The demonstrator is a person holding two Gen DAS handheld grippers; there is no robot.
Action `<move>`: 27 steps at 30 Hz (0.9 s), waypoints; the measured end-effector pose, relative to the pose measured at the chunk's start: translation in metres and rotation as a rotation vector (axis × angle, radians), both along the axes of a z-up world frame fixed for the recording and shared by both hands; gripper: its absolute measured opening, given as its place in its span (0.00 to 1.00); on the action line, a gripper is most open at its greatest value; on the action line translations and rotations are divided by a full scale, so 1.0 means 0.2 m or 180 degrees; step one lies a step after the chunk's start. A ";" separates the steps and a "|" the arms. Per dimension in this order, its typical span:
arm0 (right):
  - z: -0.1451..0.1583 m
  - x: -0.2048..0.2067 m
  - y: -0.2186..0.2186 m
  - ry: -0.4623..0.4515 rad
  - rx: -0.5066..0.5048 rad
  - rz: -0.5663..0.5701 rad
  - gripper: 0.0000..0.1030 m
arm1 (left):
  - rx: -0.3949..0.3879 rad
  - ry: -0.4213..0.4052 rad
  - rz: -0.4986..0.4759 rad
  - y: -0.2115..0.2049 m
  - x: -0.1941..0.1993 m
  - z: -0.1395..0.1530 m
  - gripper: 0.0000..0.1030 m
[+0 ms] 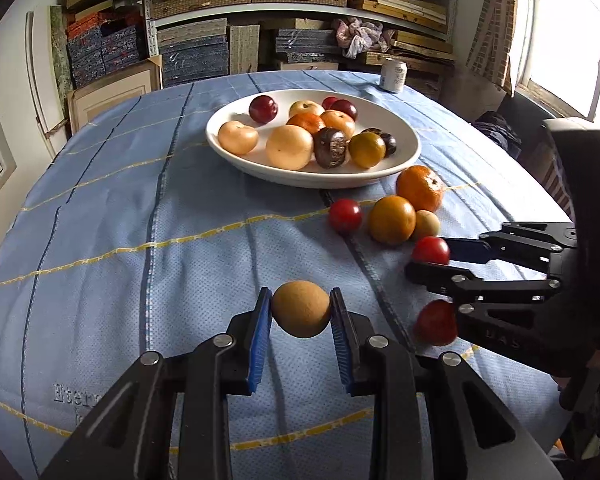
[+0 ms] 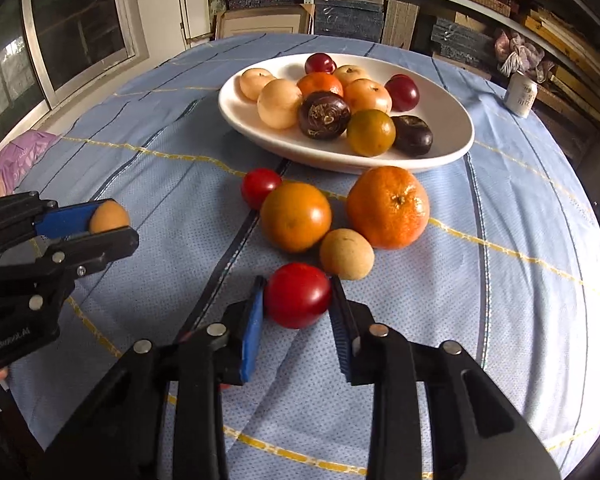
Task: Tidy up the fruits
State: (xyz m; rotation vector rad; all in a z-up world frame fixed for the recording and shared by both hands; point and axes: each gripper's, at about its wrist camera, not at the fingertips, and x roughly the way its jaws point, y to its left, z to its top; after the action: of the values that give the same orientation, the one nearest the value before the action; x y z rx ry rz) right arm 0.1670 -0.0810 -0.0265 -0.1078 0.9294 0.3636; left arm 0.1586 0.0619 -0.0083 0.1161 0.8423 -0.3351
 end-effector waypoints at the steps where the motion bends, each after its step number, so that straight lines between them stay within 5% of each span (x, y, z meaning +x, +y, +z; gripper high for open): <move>1: 0.00 0.00 -0.01 0.0005 0.0046 -0.0009 0.29 | -0.0026 0.0002 -0.0045 -0.01 -0.01 0.00 0.28; 11: 0.02 -0.17 -0.18 0.0005 0.0293 0.0007 0.29 | -0.0142 -0.0001 -0.0417 -0.17 -0.14 -0.02 0.28; 27: 0.05 -0.29 -0.15 -0.0147 0.0407 0.0307 0.29 | 0.0147 0.0161 -0.0535 -0.21 -0.13 -0.14 0.28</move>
State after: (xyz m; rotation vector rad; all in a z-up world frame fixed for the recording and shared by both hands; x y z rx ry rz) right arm 0.1087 -0.1113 -0.0165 -0.0437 0.8549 0.5071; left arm 0.1327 0.0208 -0.0355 0.2229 0.8926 -0.4781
